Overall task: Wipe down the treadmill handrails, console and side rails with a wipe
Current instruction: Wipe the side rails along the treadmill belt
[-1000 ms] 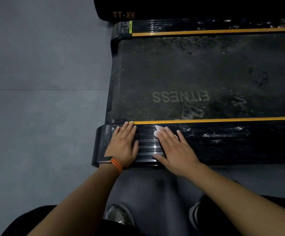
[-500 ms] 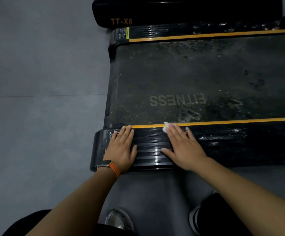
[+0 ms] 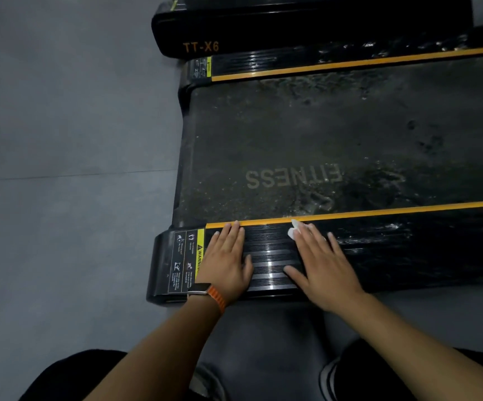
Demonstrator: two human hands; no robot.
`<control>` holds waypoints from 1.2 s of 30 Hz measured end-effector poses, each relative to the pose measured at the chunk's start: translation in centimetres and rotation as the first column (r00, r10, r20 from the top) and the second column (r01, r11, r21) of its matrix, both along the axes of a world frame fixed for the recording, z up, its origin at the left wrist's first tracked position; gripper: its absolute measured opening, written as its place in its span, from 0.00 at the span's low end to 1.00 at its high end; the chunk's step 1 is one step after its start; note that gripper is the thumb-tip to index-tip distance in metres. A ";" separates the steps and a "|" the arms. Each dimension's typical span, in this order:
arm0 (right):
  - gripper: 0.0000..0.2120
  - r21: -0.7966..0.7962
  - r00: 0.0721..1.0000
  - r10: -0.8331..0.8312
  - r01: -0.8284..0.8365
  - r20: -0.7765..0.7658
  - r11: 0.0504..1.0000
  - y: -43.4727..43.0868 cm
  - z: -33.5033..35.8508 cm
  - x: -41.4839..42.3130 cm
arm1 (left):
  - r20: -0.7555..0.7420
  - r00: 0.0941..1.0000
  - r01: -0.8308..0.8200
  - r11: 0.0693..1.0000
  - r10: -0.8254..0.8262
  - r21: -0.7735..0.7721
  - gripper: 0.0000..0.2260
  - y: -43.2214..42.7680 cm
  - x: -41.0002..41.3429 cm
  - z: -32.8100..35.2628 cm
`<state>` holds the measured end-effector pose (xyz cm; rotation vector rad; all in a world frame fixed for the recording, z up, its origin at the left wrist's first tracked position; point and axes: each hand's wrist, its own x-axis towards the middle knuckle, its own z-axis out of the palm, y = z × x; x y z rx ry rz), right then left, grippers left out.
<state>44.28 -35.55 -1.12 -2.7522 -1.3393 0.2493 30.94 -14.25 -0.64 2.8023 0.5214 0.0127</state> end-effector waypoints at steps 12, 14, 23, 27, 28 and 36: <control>0.41 0.057 0.993 -0.088 0.083 0.077 0.995 -1.3 -1.3 -2.6 | 0.012 1.000 0.003 1.000 -0.003 -0.001 0.33 -0.2 0.0 -0.1; 0.43 0.076 0.996 -0.069 0.064 0.058 0.995 0.0 -1.6 -3.9 | 0.024 1.000 0.006 1.000 -0.006 0.004 0.33 -0.1 0.0 -0.3; 0.42 0.047 0.987 -0.053 0.047 0.149 0.998 -2.6 -1.9 -4.1 | 0.032 0.999 -0.001 1.000 0.001 -0.005 0.33 -0.2 -0.1 -0.1; 0.43 0.081 0.990 0.008 -0.020 0.144 0.997 -0.4 -2.5 -6.5 | 0.043 0.999 0.002 1.000 -0.002 -0.009 0.33 -0.2 -0.1 -0.2; 0.42 0.074 0.986 0.062 -0.075 0.156 0.994 -0.4 -2.7 -6.8 | 0.045 0.999 0.000 1.000 0.000 -0.010 0.33 -0.2 -0.1 -0.1; 0.42 0.084 0.980 -0.039 0.023 0.193 0.996 -2.9 -2.5 -6.8 | 0.026 1.000 0.007 1.000 -0.006 -0.005 0.33 -0.1 0.0 -0.3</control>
